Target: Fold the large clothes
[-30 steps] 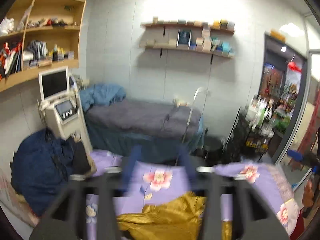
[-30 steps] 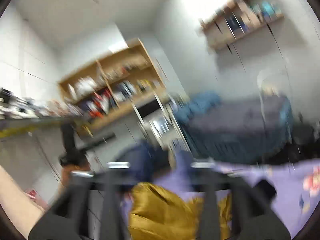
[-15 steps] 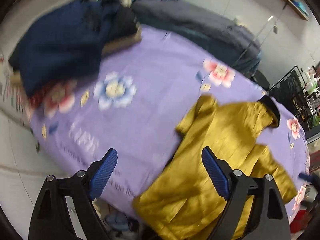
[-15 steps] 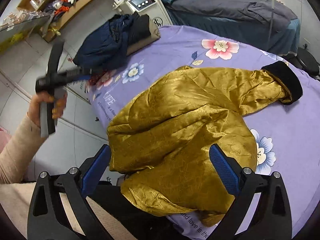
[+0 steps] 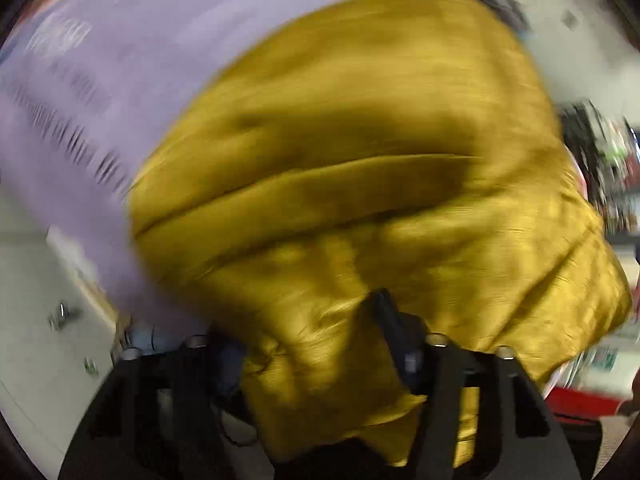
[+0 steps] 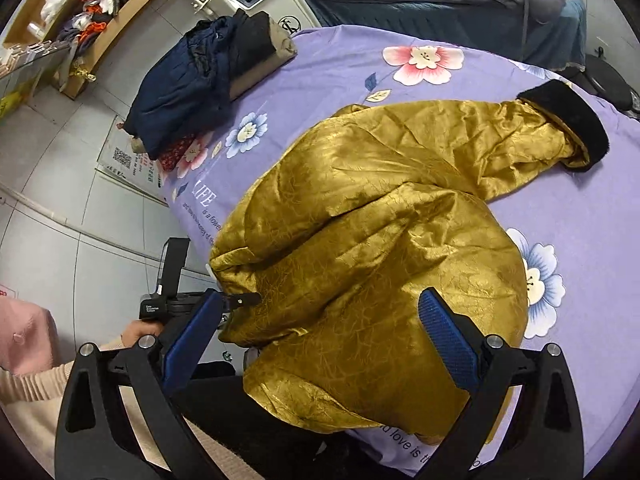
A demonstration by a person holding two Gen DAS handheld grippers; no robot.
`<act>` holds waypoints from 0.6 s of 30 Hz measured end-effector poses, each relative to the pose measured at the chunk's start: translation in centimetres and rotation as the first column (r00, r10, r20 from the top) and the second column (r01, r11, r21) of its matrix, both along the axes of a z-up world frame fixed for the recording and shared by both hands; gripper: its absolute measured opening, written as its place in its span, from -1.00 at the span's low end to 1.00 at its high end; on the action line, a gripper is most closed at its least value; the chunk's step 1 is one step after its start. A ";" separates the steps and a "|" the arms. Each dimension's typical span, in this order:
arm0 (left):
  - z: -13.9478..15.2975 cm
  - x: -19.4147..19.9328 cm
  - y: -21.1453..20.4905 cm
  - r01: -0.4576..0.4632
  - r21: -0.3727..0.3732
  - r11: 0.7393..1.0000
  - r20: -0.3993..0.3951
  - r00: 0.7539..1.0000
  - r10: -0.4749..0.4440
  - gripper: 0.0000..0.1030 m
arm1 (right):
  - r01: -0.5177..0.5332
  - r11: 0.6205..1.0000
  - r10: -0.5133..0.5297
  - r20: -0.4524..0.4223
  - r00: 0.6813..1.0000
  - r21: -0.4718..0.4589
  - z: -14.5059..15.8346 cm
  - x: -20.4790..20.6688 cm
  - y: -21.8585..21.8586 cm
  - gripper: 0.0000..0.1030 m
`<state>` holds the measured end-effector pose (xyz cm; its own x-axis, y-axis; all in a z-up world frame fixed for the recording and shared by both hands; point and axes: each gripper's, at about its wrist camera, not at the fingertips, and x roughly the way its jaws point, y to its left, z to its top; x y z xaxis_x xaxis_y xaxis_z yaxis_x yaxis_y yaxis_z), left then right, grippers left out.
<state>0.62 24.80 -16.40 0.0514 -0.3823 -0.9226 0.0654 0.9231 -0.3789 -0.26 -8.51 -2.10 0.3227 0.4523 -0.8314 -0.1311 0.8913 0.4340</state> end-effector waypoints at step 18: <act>17.4 13.7 -30.6 0.557 0.023 0.830 0.354 0.772 -0.528 -0.77 | 0.056 0.993 -0.032 0.223 0.974 -0.103 2.5 -3.9 -1.2 0.89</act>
